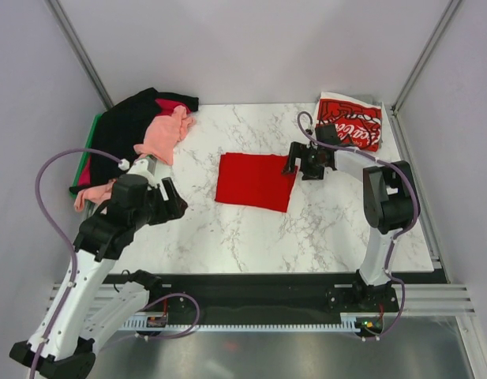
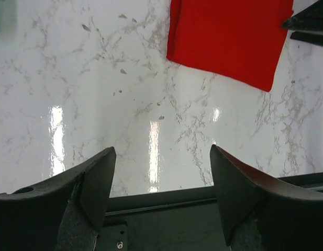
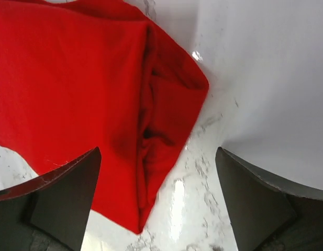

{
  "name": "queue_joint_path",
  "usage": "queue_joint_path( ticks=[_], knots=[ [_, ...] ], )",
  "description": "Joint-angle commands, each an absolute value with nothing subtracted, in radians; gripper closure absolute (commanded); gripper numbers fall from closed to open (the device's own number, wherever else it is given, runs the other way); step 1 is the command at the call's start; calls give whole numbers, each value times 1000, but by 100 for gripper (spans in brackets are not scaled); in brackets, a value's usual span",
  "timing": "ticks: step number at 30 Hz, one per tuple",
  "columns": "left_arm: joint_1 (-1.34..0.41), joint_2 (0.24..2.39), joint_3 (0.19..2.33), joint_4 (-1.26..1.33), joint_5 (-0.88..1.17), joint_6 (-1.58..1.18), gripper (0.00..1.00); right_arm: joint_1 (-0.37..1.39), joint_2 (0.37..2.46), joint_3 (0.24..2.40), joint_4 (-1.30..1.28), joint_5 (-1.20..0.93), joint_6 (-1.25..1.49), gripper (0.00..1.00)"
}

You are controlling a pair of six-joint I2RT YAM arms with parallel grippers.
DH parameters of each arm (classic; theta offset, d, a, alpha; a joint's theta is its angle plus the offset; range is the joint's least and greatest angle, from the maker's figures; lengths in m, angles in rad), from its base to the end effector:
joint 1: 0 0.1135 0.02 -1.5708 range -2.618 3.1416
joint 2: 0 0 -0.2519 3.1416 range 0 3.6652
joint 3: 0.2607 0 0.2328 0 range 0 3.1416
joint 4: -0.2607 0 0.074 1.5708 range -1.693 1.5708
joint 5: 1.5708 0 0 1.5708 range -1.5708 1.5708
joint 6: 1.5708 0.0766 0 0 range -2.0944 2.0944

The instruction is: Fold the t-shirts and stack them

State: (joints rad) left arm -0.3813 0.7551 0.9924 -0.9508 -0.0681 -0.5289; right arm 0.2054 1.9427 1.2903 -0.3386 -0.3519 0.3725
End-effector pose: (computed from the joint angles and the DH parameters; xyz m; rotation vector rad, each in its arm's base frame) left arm 0.1456 -0.0528 0.2989 -0.2065 2.3049 -0.3940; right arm 0.3927 0.1088 0.1372 0.0798 2.6091 0.6658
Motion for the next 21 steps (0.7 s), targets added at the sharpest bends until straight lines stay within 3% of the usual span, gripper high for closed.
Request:
queue_joint_path(
  ticks=[1, 7, 12, 13, 15, 16, 17, 19, 21],
  knots=[
    [-377, 720, 1055, -957, -181, -448, 20, 207, 2017, 1296, -243, -422, 403, 2],
    [-377, 638, 993, -940, -274, -460, 19, 209, 2107, 1304, -161, -442, 466, 4],
    [-379, 536, 950, -890, -305, -478, 14, 233, 2161, 1301, -91, -505, 515, 16],
    [-379, 519, 918, -878, -331, -489, 14, 239, 2169, 1301, -81, -512, 520, 22],
    [-380, 454, 876, -845, -363, -511, 12, 248, 2168, 1308, -71, -552, 517, 45],
    [-380, 425, 833, -827, -382, -520, 11, 250, 2172, 1308, -48, -573, 523, 48],
    [-380, 402, 819, -816, -385, -511, 10, 252, 2178, 1318, -40, -593, 531, 61],
    [-380, 350, 807, -804, -394, -499, 9, 262, 2204, 1341, -40, -632, 535, 71],
    [-380, 327, 796, -796, -399, -497, 9, 276, 2212, 1348, -37, -638, 537, 87]
  ],
)
